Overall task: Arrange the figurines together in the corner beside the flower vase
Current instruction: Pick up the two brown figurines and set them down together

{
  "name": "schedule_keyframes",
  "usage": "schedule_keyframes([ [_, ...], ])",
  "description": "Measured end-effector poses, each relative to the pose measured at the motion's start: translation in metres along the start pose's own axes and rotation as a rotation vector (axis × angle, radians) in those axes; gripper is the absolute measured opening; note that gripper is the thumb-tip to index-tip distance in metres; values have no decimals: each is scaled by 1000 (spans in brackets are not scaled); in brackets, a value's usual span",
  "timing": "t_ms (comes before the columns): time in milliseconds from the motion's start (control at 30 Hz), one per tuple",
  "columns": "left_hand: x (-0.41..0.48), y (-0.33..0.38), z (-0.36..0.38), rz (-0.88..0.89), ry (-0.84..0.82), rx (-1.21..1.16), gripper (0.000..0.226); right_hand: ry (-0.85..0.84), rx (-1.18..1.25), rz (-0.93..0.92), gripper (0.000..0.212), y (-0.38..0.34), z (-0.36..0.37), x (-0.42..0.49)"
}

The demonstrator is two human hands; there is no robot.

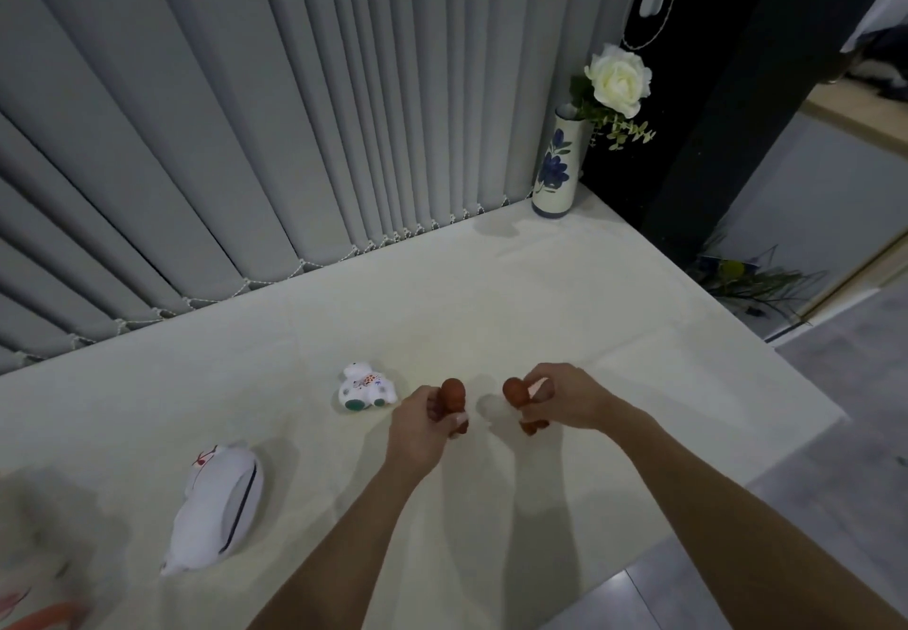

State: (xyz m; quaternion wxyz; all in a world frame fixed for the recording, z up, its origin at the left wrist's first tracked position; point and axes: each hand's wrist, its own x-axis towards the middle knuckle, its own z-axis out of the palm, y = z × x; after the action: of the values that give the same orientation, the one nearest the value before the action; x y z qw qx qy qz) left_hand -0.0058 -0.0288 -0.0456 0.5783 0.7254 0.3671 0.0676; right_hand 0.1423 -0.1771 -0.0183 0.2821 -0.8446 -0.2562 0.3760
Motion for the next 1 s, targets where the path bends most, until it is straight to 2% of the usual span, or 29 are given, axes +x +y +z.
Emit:
schedule_keyframes([
  [100, -2, 1, 11, 30, -9, -26, 19, 1, -35, -45, 15, 5, -9, 2],
  [367, -14, 4, 40, 79, 85, -103, 44, 45, -48, -194, 20, 12, -2, 4],
  [633, -31, -4, 58, 110, 158, -18, 20, 61, -9, -303, 23, 20, 4, 0],
  [1000, -38, -10, 59, 154, 148, -48, 25, 76, 45, -268, 25, 38, 4, 2],
])
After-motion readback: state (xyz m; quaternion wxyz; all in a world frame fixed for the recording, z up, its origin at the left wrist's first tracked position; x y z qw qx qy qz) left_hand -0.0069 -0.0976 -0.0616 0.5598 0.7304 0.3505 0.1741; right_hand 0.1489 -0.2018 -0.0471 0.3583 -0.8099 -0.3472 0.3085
